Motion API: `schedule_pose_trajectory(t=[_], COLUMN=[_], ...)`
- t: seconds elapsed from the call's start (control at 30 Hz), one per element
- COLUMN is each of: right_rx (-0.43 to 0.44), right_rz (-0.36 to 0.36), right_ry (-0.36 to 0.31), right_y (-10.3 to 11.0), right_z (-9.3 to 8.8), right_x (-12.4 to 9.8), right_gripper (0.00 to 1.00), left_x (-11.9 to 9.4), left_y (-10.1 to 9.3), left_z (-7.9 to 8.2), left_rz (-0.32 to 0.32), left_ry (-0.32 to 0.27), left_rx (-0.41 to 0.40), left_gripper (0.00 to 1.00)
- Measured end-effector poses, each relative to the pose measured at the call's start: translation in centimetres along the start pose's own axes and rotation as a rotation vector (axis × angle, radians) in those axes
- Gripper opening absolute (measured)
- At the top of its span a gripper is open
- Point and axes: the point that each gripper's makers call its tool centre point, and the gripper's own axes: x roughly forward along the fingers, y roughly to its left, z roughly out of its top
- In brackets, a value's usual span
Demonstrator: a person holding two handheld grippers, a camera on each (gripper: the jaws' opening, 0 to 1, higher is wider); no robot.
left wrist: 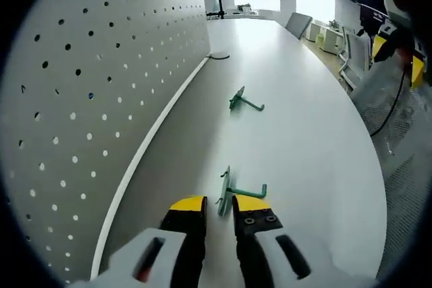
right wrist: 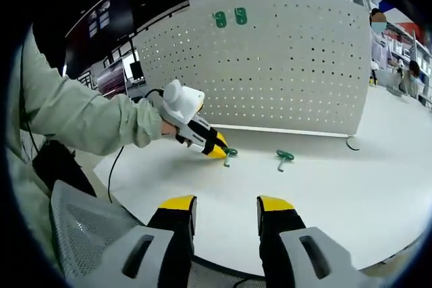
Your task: Insert the hook assembly into the mounting plate slot until the hook locks in place.
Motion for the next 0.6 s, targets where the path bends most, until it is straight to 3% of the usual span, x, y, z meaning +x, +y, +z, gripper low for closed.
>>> schedule_pose_trajectory(t=[0.6], right_rx=[-0.004], right_rz=[0.002], right_ry=[0.003], right_y=[0.00], right_z=[-0.03], right_x=[-0.10], right_gripper=[0.34], left_x=[0.07], left_y=[-0.56], left_z=[0.15], left_rz=[-0.001], left_ry=[-0.007], left_rx=[-0.010], left_gripper=[0.07])
